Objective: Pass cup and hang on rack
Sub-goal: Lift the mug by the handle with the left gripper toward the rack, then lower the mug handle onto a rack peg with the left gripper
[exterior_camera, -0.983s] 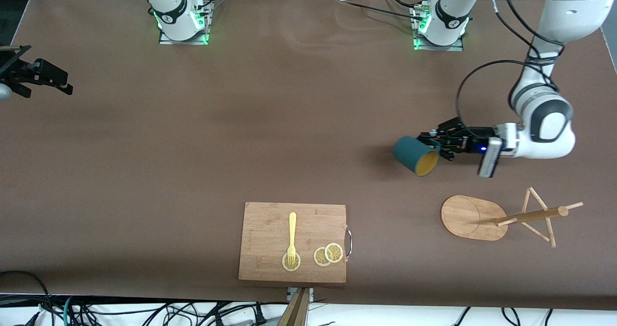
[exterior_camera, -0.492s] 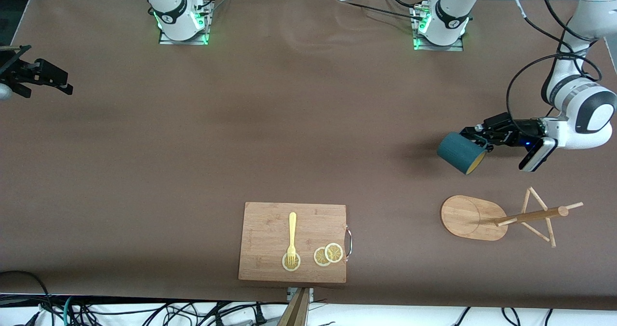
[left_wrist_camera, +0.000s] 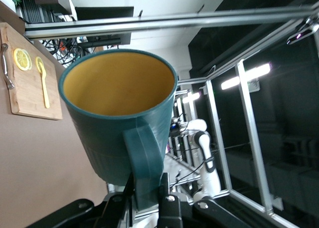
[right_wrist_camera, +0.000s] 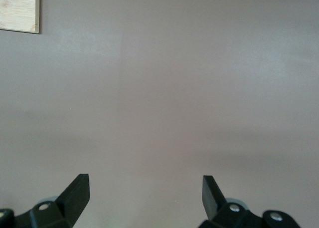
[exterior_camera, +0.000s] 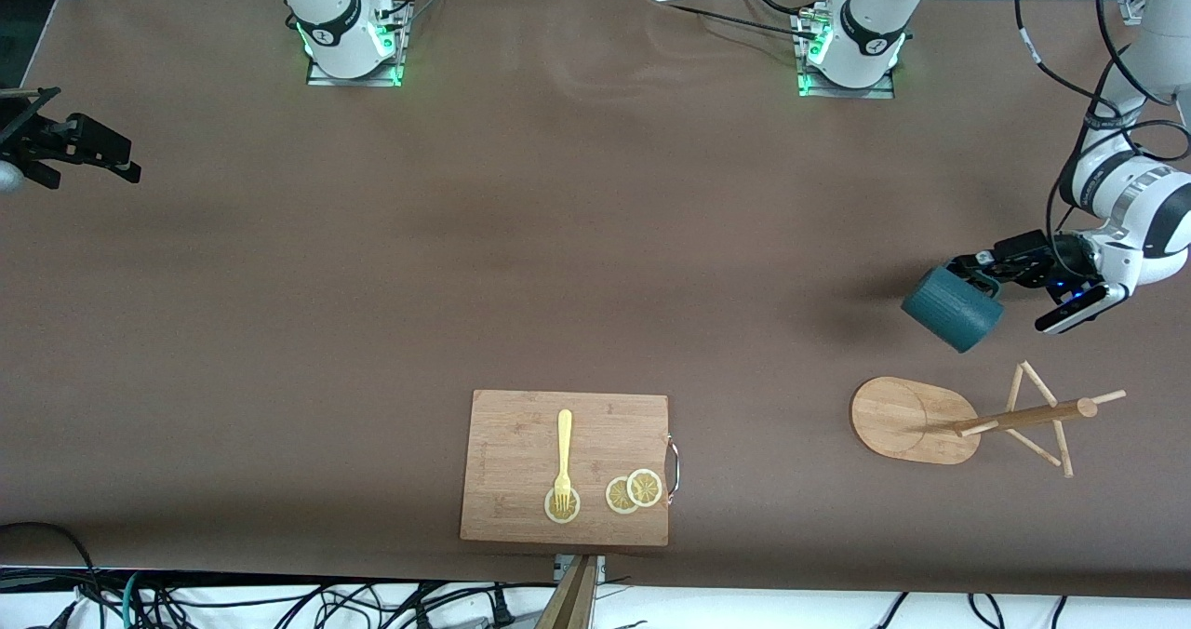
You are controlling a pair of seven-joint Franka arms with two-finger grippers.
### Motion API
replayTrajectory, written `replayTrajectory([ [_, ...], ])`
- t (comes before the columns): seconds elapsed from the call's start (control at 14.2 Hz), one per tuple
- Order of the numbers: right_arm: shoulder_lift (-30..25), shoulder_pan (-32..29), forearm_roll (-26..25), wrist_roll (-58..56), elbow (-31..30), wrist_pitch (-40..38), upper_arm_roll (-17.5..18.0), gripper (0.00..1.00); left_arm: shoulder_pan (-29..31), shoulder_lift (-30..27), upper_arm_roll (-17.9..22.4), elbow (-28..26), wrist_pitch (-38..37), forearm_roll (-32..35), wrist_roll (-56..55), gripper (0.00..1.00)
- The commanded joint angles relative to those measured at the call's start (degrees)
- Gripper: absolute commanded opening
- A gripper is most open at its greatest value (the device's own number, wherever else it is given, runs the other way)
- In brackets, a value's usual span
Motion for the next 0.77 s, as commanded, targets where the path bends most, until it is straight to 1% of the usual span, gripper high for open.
replayTrajectory([
  [0.0,0.3,0.2,0.8,0.3,1.1,-0.9,0.0,1.00,2.1,2.9,-0.6,3.8,-3.1,-1.8,-3.3,0.00],
  [0.56,0.3,0.2,0.8,0.3,1.1,-0.9,0.0,1.00,3.1,7.0,-0.6,4.0,-5.3,-9.3,-5.9,0.00],
  [0.7,0.3,0.2,0.8,0.3,1.1,-0.9,0.0,1.00,3.2,8.2,-0.6,5.1,-5.8,-10.7,-6.9,0.00],
])
